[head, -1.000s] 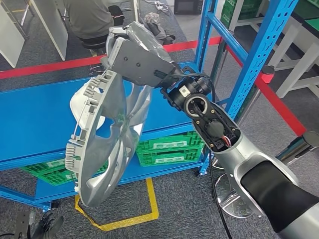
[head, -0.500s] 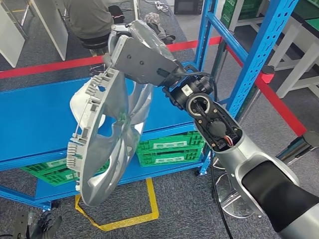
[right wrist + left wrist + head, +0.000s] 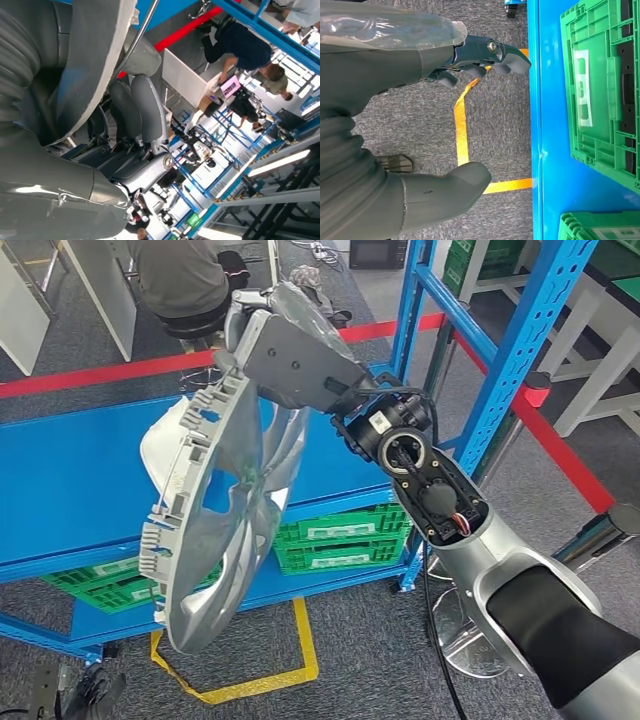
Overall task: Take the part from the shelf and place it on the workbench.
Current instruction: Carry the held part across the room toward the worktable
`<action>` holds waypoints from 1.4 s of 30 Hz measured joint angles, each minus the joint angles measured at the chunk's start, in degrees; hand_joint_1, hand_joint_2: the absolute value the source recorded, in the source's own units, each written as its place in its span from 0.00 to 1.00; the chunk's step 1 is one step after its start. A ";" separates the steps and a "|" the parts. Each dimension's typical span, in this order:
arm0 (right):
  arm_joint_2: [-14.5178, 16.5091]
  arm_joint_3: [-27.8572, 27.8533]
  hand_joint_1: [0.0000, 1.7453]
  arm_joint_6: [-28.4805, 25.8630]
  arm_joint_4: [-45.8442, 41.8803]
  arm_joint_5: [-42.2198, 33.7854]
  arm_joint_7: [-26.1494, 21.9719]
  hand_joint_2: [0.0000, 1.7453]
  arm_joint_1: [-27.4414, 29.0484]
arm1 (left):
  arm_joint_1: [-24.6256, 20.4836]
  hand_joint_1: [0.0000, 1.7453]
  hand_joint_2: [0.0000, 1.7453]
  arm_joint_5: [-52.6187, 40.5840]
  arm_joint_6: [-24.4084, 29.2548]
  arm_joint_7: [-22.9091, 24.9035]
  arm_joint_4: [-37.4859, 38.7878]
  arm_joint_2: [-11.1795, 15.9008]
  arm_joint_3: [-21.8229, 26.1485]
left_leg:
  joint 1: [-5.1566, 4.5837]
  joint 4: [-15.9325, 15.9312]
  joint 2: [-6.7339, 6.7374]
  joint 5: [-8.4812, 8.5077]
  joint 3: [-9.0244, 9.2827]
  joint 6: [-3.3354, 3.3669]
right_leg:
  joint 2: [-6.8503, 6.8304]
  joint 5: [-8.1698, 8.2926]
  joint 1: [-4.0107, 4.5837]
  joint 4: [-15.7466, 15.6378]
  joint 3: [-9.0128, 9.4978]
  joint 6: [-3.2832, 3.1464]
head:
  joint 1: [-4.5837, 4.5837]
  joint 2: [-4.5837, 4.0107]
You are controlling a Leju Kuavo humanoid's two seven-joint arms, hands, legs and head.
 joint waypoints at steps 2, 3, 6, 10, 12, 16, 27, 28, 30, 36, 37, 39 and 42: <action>0.00 -0.14 1.00 -0.08 0.01 -0.39 -0.75 1.00 0.04 | -0.01 0.00 1.00 -0.08 0.00 0.09 0.01 -0.05 0.01 | 0.00 0.00 0.00 0.00 0.00 0.00 | 0.00 0.00 0.00 0.00 0.00 0.00 | -0.01 0.00; 0.00 -0.24 1.00 -0.13 0.02 -0.77 -1.34 1.00 0.10 | -0.03 0.00 1.00 -0.14 0.00 0.17 0.01 -0.08 0.01 | 0.00 0.00 0.00 0.00 0.00 0.00 | 0.00 0.00 0.00 0.00 0.00 0.00 | -0.01 0.00; 0.00 -0.50 1.00 -0.21 0.10 -1.98 -2.94 1.00 0.30 | -0.11 0.00 1.00 -0.30 0.01 0.34 0.00 -0.14 0.01 | 0.00 0.00 0.00 0.00 0.00 0.00 | 0.00 0.00 0.00 0.00 0.01 0.00 | 0.00 0.00; 0.00 -0.55 1.00 2.01 0.61 -3.18 -3.12 1.00 0.28 | -0.21 0.00 1.00 -0.34 0.04 0.35 0.01 -0.22 0.16 | 0.00 0.00 0.00 0.00 0.00 0.00 | -0.01 0.00 0.00 0.00 0.02 0.00 | 0.00 0.00; 0.00 -0.54 1.00 4.32 0.83 -4.51 -3.10 1.00 0.22 | -0.22 0.00 1.00 -0.39 -0.03 0.35 0.00 -0.24 0.36 | 0.00 0.00 -0.01 0.00 0.00 0.00 | -0.01 0.00 0.00 0.01 0.02 0.00 | 0.00 0.00; 0.00 -0.54 1.00 6.86 0.94 -5.85 -3.31 1.00 0.12 | -0.23 0.00 1.00 -0.51 -0.22 0.35 0.00 -0.24 0.62 | 0.00 0.00 -0.02 0.00 0.00 0.00 | -0.02 0.00 0.00 0.01 0.02 0.00 | 0.00 0.00; 0.00 -0.57 1.00 7.52 1.01 -3.82 -3.64 1.00 -0.06 | -0.24 0.00 1.00 -0.66 -0.36 0.35 0.00 -0.24 0.89 | 0.00 0.00 -0.02 0.00 0.00 0.00 | -0.02 0.00 0.00 0.00 0.02 0.00 | 0.00 0.00; 0.00 -0.57 1.00 7.56 1.01 -3.72 -3.64 1.00 -0.06 | -0.24 0.00 1.00 -0.67 -0.39 0.35 0.00 -0.23 0.92 | 0.00 0.00 -0.02 0.00 0.00 0.00 | -0.02 0.00 0.00 0.00 0.02 0.00 | 0.00 0.00; 0.00 -0.57 1.00 7.61 1.01 -3.24 -3.65 1.00 -0.06 | -0.24 0.00 1.00 -0.74 -0.49 0.35 0.00 -0.21 0.97 | 0.00 0.00 -0.02 0.00 -0.01 0.00 | -0.02 0.00 0.00 0.01 0.02 0.00 | 0.00 0.00; 0.00 -0.58 1.00 7.97 1.01 -2.43 -3.63 1.00 -0.06 | -0.26 0.00 1.00 -0.90 -0.66 0.35 0.00 -0.19 0.99 | 0.00 0.00 -0.02 0.00 -0.01 0.00 | -0.02 0.00 0.00 0.00 0.02 0.00 | 0.00 0.00; 0.00 -0.58 1.00 8.13 1.01 -2.16 -3.60 1.00 -0.06 | -0.26 0.00 1.00 -0.96 -0.67 0.36 0.00 -0.19 0.99 | 0.00 0.00 -0.02 0.00 -0.01 0.00 | -0.02 0.00 0.00 0.00 0.02 0.00 | 0.00 0.00; 0.00 -0.62 1.00 8.40 1.05 -1.65 -3.57 1.00 -0.06 | -0.26 0.00 1.00 -1.14 -0.68 0.39 0.00 -0.19 1.00 | 0.00 0.00 -0.02 0.00 -0.01 0.00 | -0.02 0.00 0.00 0.00 0.02 0.00 | 0.00 0.00; 0.00 -0.66 1.00 8.81 1.28 -1.06 -3.65 1.00 -0.07 | -0.26 0.00 1.00 -1.49 -0.69 0.51 0.00 -0.19 1.04 | 0.00 0.00 -0.02 0.00 -0.01 0.00 | -0.02 0.00 0.00 0.01 0.02 0.00 | 0.00 0.00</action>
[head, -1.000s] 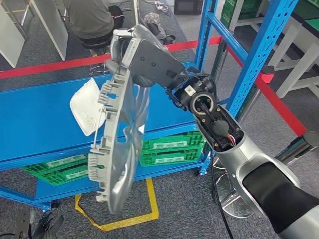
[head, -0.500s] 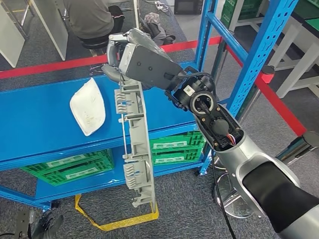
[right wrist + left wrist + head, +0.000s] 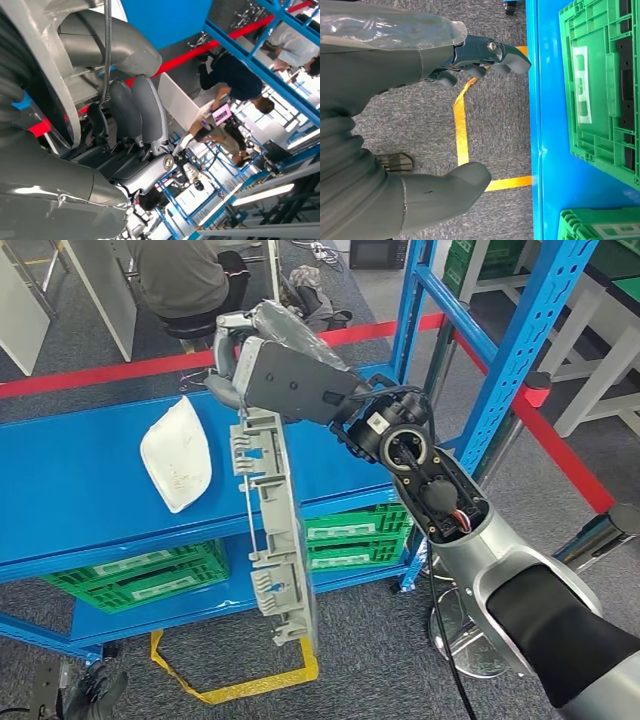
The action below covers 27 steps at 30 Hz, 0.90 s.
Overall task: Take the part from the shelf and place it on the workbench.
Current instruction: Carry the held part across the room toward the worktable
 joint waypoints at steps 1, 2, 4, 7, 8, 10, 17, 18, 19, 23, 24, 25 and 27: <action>0.00 0.00 1.00 0.11 0.10 0.13 -0.03 1.00 0.00 | 0.00 0.00 1.00 -0.08 -0.01 0.03 0.00 0.00 0.03 | 0.00 0.00 0.00 0.00 0.00 0.00 | 0.00 0.00 0.00 0.00 0.00 0.00 | 0.00 0.00; 0.00 0.00 1.00 0.19 0.21 0.18 -0.05 1.00 0.00 | 0.00 0.00 1.00 -0.12 -0.01 0.06 0.00 0.00 0.06 | 0.00 0.00 0.00 0.00 0.00 0.00 | 0.00 0.00 0.00 0.00 0.00 0.00 | -0.01 0.00; 0.00 0.00 1.00 0.27 0.43 0.27 -0.11 1.00 0.00 | 0.00 0.00 1.00 -0.16 -0.03 0.07 0.00 0.00 0.16 | 0.00 0.00 0.00 0.00 0.00 0.00 | 0.00 0.00 0.00 0.00 0.00 0.00 | -0.02 0.00; 0.00 -0.01 1.00 0.21 0.80 0.67 -0.36 1.00 -0.01 | -0.02 0.00 1.00 -0.31 -0.11 0.08 0.00 -0.02 0.36 | 0.00 0.00 0.00 0.00 0.00 0.00 | 0.00 0.00 0.00 0.00 0.00 0.00 | -0.02 0.00; 0.00 -0.02 1.00 0.15 0.94 0.93 -0.49 1.00 -0.01 | -0.03 0.00 1.00 -0.40 -0.16 0.08 0.00 -0.03 0.39 | 0.00 0.00 0.00 0.00 0.00 0.00 | 0.00 0.00 0.00 0.00 0.00 0.00 | -0.01 0.00; 0.00 -0.04 1.00 -0.01 1.22 1.37 -0.70 1.00 -0.01 | -0.07 0.00 1.00 -0.61 -0.28 0.15 0.00 -0.04 0.43 | 0.00 0.00 0.00 -0.01 -0.01 0.00 | 0.00 0.00 -0.01 0.00 0.00 0.00 | -0.01 0.00; 0.01 -0.34 1.00 -0.39 1.92 2.20 -0.74 1.00 -0.06 | -0.63 0.00 1.00 -1.26 -0.50 0.64 0.00 -0.06 0.54 | 0.37 -0.61 0.13 0.24 0.37 0.83 | -0.05 -0.34 -0.07 0.21 -0.24 0.66 | -0.10 0.00; 0.01 -0.47 1.00 -0.42 1.96 2.20 -0.71 1.00 -0.14 | -0.76 0.00 1.00 -1.30 -0.51 0.70 0.00 -0.11 0.54 | 0.63 -1.07 0.21 0.43 0.67 1.03 | -0.08 -1.29 -0.03 1.79 -0.97 0.83 | 0.07 0.00; 0.00 -0.60 1.00 -0.45 2.01 2.18 -0.68 1.00 -0.19 | -0.86 0.00 1.00 -1.31 -0.51 0.77 0.00 -0.16 0.54 | 0.87 -1.40 0.29 0.55 0.95 1.15 | -0.13 -2.73 -0.07 4.67 -2.33 1.01 | 0.29 0.00; 0.00 -0.84 1.00 -0.49 2.30 2.20 -0.54 1.00 0.06 | -0.90 0.00 1.00 -1.37 -0.58 0.86 0.00 -0.40 0.54 | 1.12 -1.35 0.29 0.23 1.24 0.97 | -0.24 -6.08 -0.83 16.95 -8.88 1.85 | 1.00 0.00; 0.00 -0.88 1.00 -0.50 2.38 2.25 -0.47 1.00 0.12 | -0.88 0.00 1.00 -1.43 -0.59 0.86 0.00 -0.47 0.54 | 1.29 -1.19 0.23 0.00 1.40 0.70 | -0.29 -4.46 -1.08 15.40 -8.44 2.06 | 1.12 0.00; 0.00 -0.93 1.00 -0.50 2.42 2.30 -0.40 1.00 0.12 | -0.88 0.00 1.00 -1.49 -0.60 0.87 0.00 -0.52 0.54 | 1.49 -0.93 0.15 -0.34 1.62 0.37 | -0.34 -2.05 -1.33 11.81 -6.99 2.28 | 1.28 0.00; -0.02 -1.14 1.00 -0.51 2.49 2.30 -0.35 1.00 0.08 | -0.95 0.00 1.00 -1.58 -0.59 0.92 0.00 -0.55 0.55 | 1.66 -0.17 -0.01 -1.13 1.70 -0.47 | -0.24 0.88 -1.54 4.48 -3.55 2.61 | 1.58 0.00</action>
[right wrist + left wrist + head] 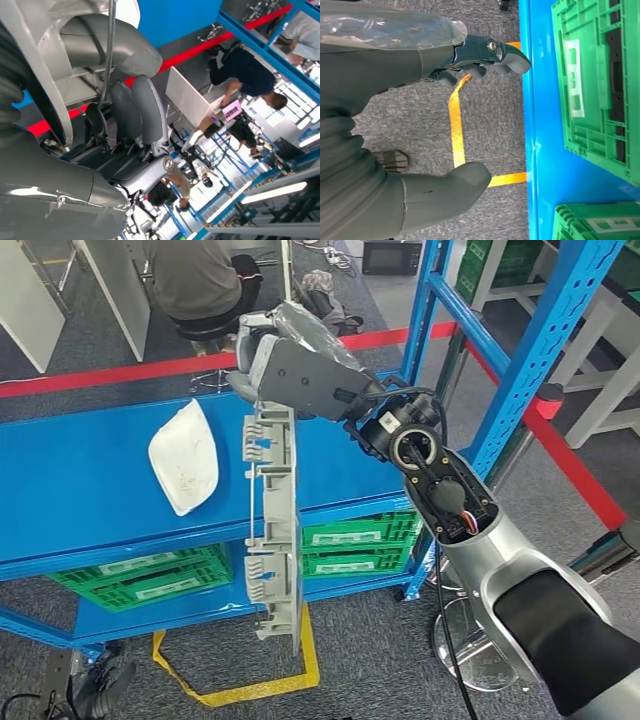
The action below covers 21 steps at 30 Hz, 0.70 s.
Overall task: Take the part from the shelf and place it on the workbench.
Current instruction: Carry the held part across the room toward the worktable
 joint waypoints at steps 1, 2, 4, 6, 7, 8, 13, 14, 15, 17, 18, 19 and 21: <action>-0.01 -0.10 1.00 0.00 0.03 0.00 0.02 1.00 0.01 | -0.08 0.00 1.00 -0.04 0.01 0.04 0.00 0.00 0.01 | -0.01 0.33 -0.06 -0.21 -0.20 -0.42 | 0.10 0.32 0.07 -2.02 1.01 -0.17 | 0.08 0.00; -0.03 -0.20 1.00 0.00 0.07 0.01 0.07 1.00 0.06 | -0.14 0.00 1.00 -0.12 0.01 0.09 0.00 -0.01 0.02 | -0.06 0.54 -0.10 -0.27 -0.48 -0.78 | 0.22 -0.11 0.24 -2.62 1.36 -0.49 | 0.01 0.00; -0.09 -0.36 1.00 -0.04 0.09 0.05 0.25 1.00 0.22 | -0.21 0.00 1.00 -0.34 -0.02 0.18 0.00 -0.09 0.03 | 0.01 0.60 -0.10 -0.27 -0.76 -1.36 | 0.30 -0.37 0.38 -2.67 1.38 -1.49 | -0.19 0.00; -0.14 -0.47 1.00 -0.09 0.06 0.09 0.39 1.00 0.26 | -0.35 0.00 1.00 -0.56 -0.06 0.23 0.00 -0.16 0.03 | 0.11 2.30 0.04 -1.42 -1.48 -1.76 | 0.28 -0.42 0.25 -2.88 1.62 -2.25 | -0.69 0.00; -0.14 -0.48 1.00 -0.09 0.03 0.10 0.39 1.00 0.23 | -0.47 0.00 1.00 -0.64 -0.08 0.24 0.00 -0.17 0.03 | 0.11 5.06 0.10 -2.78 -2.88 -1.90 | 0.24 -0.43 0.19 -3.00 1.77 -2.57 | -1.12 0.00; -0.15 -0.48 1.00 -0.09 0.04 0.10 0.41 1.00 0.26 | -0.57 0.00 1.00 -0.68 -0.08 0.25 0.00 -0.19 0.03 | 0.08 9.11 0.16 -4.45 -5.01 -1.96 | 0.19 -0.48 0.28 -3.04 1.82 -2.79 | -1.59 0.00; -0.15 -0.49 1.00 -0.08 0.07 0.10 0.56 1.00 0.68 | -0.45 0.00 1.00 -0.74 -0.08 0.32 0.00 -0.19 0.04 | -0.25 15.72 0.16 -3.36 -10.49 -1.23 | 0.28 -0.71 0.95 -3.03 2.06 -3.33 | -2.28 0.00; -0.15 -0.49 1.00 -0.08 0.07 0.09 0.56 1.00 0.61 | -0.53 0.00 1.00 -0.75 -0.09 0.32 0.00 -0.19 0.07 | -0.43 11.64 0.17 -0.90 -8.89 -0.75 | 0.32 -0.75 1.03 -3.04 2.16 -3.34 | -2.31 0.00; -0.15 -0.50 1.00 -0.09 0.07 0.07 0.56 1.00 0.50 | -0.66 0.00 1.00 -0.78 -0.09 0.32 0.00 -0.18 0.15 | -0.74 7.53 0.19 0.98 -7.13 -0.30 | 0.37 -0.83 1.21 -2.98 2.17 -3.26 | -2.36 0.00; -0.18 -0.55 1.00 -0.10 0.08 0.05 0.58 1.00 0.28 | -0.96 0.00 1.00 -0.86 -0.10 0.34 0.00 -0.19 0.43 | -1.22 2.60 0.29 2.49 -5.08 0.16 | 0.42 -0.92 1.41 -2.95 2.01 -2.94 | -2.38 0.00; -0.19 -0.57 1.00 -0.12 0.09 0.04 0.60 1.00 0.22 | -1.06 0.00 1.00 -0.91 -0.13 0.36 0.00 -0.20 0.56 | -1.39 1.95 0.29 2.33 -4.83 0.21 | 0.42 -0.93 1.47 -2.99 1.95 -2.70 | -2.38 0.00; -0.21 -0.60 1.00 -0.14 0.10 0.03 0.62 1.00 0.19 | -1.11 0.00 1.00 -0.96 -0.18 0.37 0.00 -0.21 0.65 | -1.30 1.71 0.27 2.34 -4.78 0.30 | 0.38 -0.93 1.46 -3.09 1.97 -2.41 | -2.32 0.00; -0.27 -0.67 1.00 -0.17 0.11 -0.01 0.63 1.00 0.19 | -1.10 0.00 1.00 -1.02 -0.37 0.37 0.00 -0.26 0.69 | -1.07 1.22 0.23 2.52 -4.43 0.76 | 0.24 -1.92 1.40 -1.97 1.46 -1.84 | -2.18 0.00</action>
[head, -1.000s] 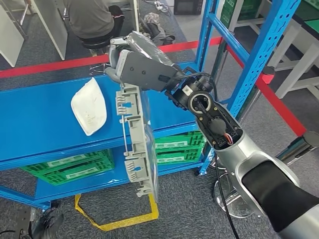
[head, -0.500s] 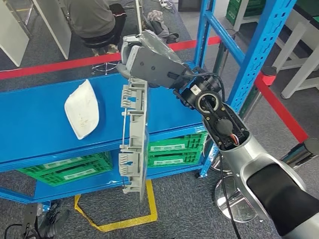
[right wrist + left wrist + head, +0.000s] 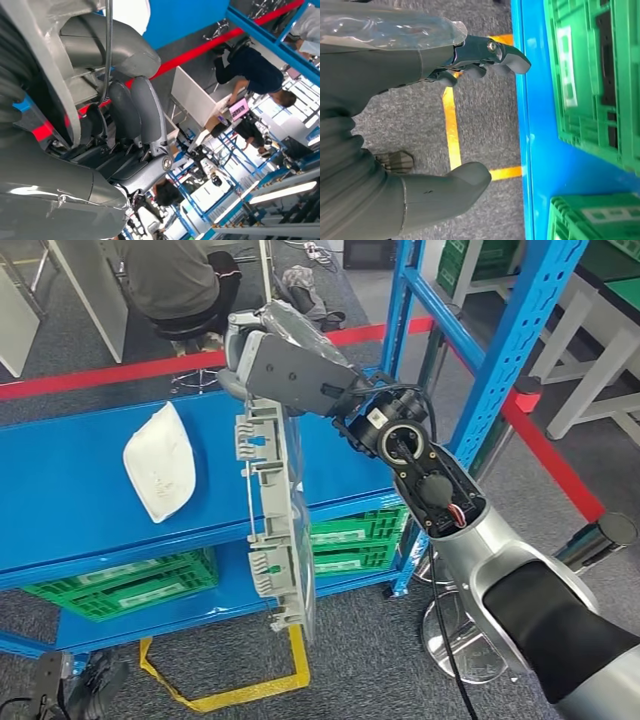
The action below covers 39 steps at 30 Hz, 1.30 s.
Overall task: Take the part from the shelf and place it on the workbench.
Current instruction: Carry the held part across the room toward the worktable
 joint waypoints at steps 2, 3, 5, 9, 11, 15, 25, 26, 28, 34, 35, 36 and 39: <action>-0.09 -0.13 1.00 -0.02 -0.01 -0.04 -0.02 1.00 0.03 | -0.01 0.00 1.00 -0.07 -0.15 0.04 0.00 -0.04 0.01 | 0.19 -0.34 0.03 0.11 0.32 0.39 | -0.12 -3.08 -0.08 5.52 -2.46 0.43 | 0.48 0.00; -0.13 -0.18 1.00 -0.03 -0.01 -0.07 -0.02 1.00 0.11 | 0.00 0.00 1.00 -0.10 -0.18 0.09 0.00 -0.05 0.01 | 0.19 -0.34 0.02 0.08 0.35 0.53 | -0.15 -4.97 -0.09 9.68 -4.32 0.58 | 0.77 0.00; -0.19 -0.20 1.00 -0.03 0.02 -0.08 0.00 1.00 0.47 | 0.07 0.00 1.00 -0.13 -0.19 0.22 0.00 -0.11 0.01 | 0.15 -0.28 -0.03 0.00 0.40 0.62 | -0.16 -6.71 -0.18 15.67 -7.20 0.81 | 1.22 0.00; -0.26 -0.20 1.00 -0.05 0.01 -0.07 0.00 1.00 0.59 | 0.08 0.00 1.00 -0.14 -0.19 0.35 0.00 -0.22 0.02 | 0.08 0.12 -0.33 -0.45 0.65 0.26 | -0.14 -0.34 -0.28 5.11 -2.39 0.35 | 2.06 0.00; -0.26 -0.20 1.00 -0.05 0.01 -0.07 -0.01 1.00 0.51 | 0.05 0.00 1.00 -0.14 -0.19 0.38 0.00 -0.26 0.02 | -0.05 0.37 -0.42 -0.56 0.43 -0.18 | -0.03 1.01 -0.09 -0.18 0.26 -0.13 | 2.18 0.00; -0.28 -0.19 1.00 -0.07 0.00 -0.06 0.02 1.00 0.56 | 0.13 0.00 1.00 -0.16 -0.19 0.45 0.00 -0.30 0.02 | -0.01 1.05 -0.37 -1.02 -0.15 -1.29 | -0.05 1.05 -0.18 -1.52 1.03 -1.17 | 1.94 0.00; -0.28 -0.14 1.00 -0.03 0.03 -0.02 -0.13 1.00 0.49 | 0.10 0.00 1.00 -0.36 -0.19 0.46 0.00 0.02 0.05 | 0.70 3.90 0.11 -0.61 -2.21 -2.52 | -0.35 0.91 -0.40 -1.79 1.40 -1.32 | -0.07 0.00; -0.28 -0.14 1.00 -0.02 0.03 -0.02 -0.17 1.00 0.41 | 0.03 0.00 1.00 -0.37 -0.18 0.47 0.00 0.05 0.06 | 0.60 1.39 0.14 0.08 -0.99 -2.25 | -0.30 0.84 -0.29 -1.76 1.38 -1.03 | -0.05 0.00; -0.28 -0.14 1.00 -0.01 0.03 -0.02 -0.26 1.00 0.32 | -0.03 0.00 1.00 -0.40 -0.17 0.50 0.00 0.04 0.06 | 0.31 0.27 -0.04 0.10 -0.48 -1.47 | -0.27 0.78 -0.19 -1.84 1.38 -0.38 | 0.10 0.00; -0.28 -0.16 1.00 -0.05 0.16 -0.01 -0.96 1.00 0.03 | -0.01 0.00 1.00 -0.50 -0.03 0.50 0.00 -0.02 0.08 | 0.32 -0.18 -0.19 0.18 0.01 0.52 | -0.40 -6.22 -0.42 11.48 -4.56 0.82 | 1.38 0.00; -0.28 -0.15 1.00 -0.05 0.27 -0.01 -1.01 1.00 0.04 | 0.02 0.00 1.00 -0.50 -0.03 0.50 0.00 -0.05 0.08 | 0.23 -0.15 -0.26 0.14 0.03 0.58 | -0.41 -7.22 -0.42 14.82 -6.20 0.85 | 1.57 0.00; -0.28 -0.15 1.00 -0.05 0.40 0.00 -1.03 1.00 0.06 | 0.05 0.00 1.00 -0.50 -0.03 0.50 0.00 -0.08 0.08 | 0.15 -0.11 -0.36 0.09 0.06 0.62 | -0.41 -7.12 -0.41 16.12 -6.95 0.80 | 1.72 0.00; -0.28 -0.15 1.00 -0.07 0.60 0.01 -1.09 1.00 -0.04 | 0.03 0.00 1.00 -0.51 0.02 0.50 0.00 -0.13 0.08 | -0.01 0.05 -0.82 -0.18 0.40 0.48 | -0.24 -1.65 -0.31 7.33 -3.19 0.01 | 2.34 0.00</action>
